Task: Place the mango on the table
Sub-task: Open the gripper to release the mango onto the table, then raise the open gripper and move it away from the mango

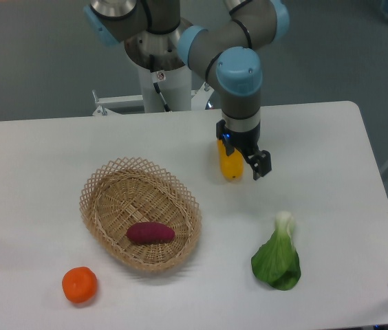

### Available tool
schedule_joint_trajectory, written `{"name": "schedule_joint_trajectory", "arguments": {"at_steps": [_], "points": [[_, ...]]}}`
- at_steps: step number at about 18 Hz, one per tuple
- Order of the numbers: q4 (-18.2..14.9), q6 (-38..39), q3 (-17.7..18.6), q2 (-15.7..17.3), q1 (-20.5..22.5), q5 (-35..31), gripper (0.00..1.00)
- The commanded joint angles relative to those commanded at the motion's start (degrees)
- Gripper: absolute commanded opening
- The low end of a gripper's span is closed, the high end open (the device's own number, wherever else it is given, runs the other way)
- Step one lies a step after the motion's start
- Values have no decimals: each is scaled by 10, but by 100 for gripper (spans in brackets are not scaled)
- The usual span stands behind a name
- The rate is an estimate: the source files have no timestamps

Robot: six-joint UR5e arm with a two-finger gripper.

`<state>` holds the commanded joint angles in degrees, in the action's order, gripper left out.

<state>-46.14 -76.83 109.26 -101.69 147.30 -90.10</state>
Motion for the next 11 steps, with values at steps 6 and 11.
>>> {"name": "schedule_joint_trajectory", "arguments": {"at_steps": [6, 11], "points": [[0, 107, -30, -14, 3, 37, 100], [4, 121, -35, -24, 4, 34, 100]]}}
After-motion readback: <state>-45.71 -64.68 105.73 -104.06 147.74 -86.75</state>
